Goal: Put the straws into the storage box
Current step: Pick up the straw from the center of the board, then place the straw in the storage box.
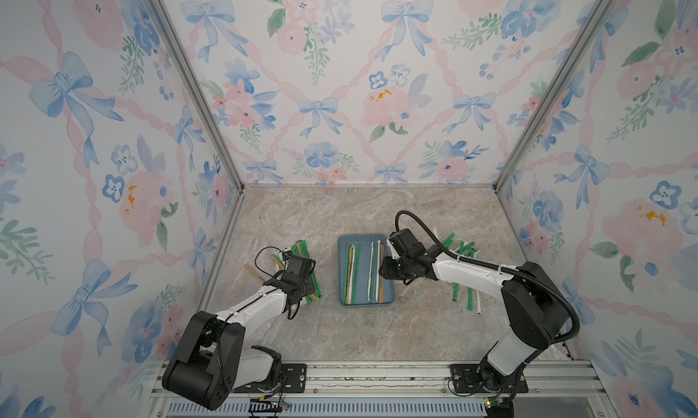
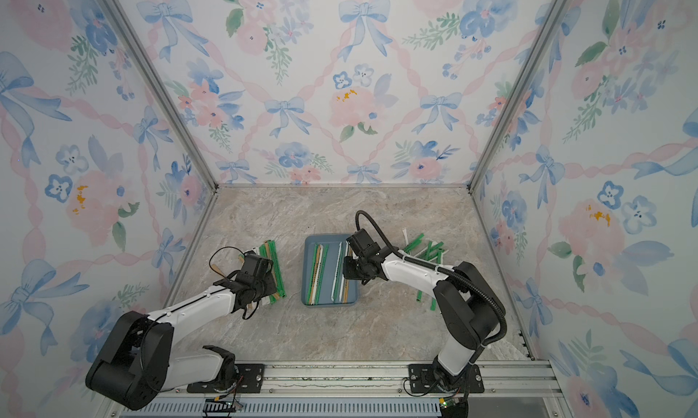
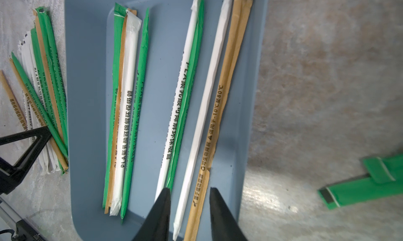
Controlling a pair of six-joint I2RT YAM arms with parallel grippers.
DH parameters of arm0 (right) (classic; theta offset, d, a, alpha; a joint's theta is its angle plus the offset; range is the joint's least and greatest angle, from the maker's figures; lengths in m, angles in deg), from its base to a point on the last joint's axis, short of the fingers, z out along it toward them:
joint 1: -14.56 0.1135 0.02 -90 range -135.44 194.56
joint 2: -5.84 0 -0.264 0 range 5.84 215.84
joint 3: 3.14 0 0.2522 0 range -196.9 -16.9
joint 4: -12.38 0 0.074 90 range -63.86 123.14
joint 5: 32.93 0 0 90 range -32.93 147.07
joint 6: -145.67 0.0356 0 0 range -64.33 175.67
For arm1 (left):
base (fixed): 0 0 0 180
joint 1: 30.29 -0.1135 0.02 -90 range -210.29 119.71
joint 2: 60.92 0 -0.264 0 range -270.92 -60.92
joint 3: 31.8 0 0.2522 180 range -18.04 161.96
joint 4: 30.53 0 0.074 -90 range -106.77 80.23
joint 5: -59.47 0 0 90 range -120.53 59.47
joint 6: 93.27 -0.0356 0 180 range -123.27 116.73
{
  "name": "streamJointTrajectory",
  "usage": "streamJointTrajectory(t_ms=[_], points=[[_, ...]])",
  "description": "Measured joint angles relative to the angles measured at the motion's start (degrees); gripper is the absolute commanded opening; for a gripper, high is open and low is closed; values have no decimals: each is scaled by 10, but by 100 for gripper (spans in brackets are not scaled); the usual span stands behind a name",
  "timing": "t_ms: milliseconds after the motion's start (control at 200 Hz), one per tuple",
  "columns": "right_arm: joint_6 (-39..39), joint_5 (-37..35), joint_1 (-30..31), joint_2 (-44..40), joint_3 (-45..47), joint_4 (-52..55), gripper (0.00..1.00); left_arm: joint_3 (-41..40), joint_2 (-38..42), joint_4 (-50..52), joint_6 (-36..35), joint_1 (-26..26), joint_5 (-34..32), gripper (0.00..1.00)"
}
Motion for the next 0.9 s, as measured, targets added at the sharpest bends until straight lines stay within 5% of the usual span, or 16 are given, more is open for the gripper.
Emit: streamJointTrajectory(t_ms=[900], points=[[0, -4, -3, -20, 6, 4, 33, 2, 66, 11, 7, 15, -5, 11]])
